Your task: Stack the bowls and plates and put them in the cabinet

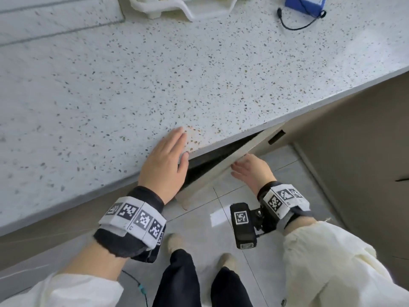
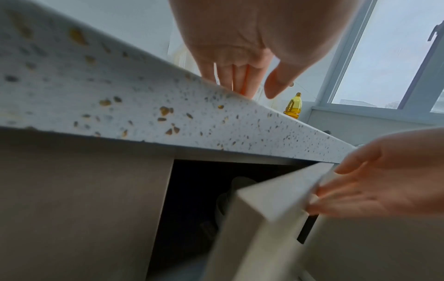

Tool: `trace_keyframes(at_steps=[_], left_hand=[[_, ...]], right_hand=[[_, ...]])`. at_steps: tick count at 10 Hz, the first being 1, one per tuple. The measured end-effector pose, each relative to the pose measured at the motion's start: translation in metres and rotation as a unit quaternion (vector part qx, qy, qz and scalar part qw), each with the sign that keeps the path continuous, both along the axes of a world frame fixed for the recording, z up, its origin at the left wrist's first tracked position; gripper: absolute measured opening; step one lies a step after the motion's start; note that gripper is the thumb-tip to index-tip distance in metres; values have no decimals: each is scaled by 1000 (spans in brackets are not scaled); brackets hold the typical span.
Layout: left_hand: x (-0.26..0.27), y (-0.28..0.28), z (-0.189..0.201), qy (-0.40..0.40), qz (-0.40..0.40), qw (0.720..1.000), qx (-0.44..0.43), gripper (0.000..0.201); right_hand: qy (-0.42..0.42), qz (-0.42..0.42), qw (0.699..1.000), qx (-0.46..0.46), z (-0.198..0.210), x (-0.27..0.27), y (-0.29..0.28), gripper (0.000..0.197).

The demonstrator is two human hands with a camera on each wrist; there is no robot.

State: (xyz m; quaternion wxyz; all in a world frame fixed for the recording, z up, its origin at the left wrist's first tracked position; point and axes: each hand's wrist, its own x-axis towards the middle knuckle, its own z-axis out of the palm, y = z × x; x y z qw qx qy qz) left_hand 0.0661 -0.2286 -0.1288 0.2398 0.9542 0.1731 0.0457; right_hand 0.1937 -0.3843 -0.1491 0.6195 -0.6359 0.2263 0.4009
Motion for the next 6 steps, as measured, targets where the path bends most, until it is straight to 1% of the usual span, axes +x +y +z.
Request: trace_keyframes(at_steps=[1, 2, 3, 4, 5, 6], left_hand=[[-5, 7, -7, -1, -25, 1000, -5, 58], [-6, 10, -11, -10, -39, 999, -22, 57], [-6, 17, -13, -14, -50, 998, -30, 53], [-6, 21, -13, -13, -56, 998, -15, 52], [-4, 19, -9, -18, -54, 998, -15, 51], [-4, 19, -8, -18, -34, 999, -29, 47]], right_hand=[[-7, -10, 1000, 29, -2, 2, 18, 51], [-5, -37, 998, 58, -5, 4, 32, 69], [-37, -17, 998, 43, -7, -1, 43, 70], [-32, -24, 997, 68, -12, -8, 39, 77], [-39, 9, 998, 44, -8, -6, 34, 71], [-46, 81, 996, -2, 7, -4, 27, 50]])
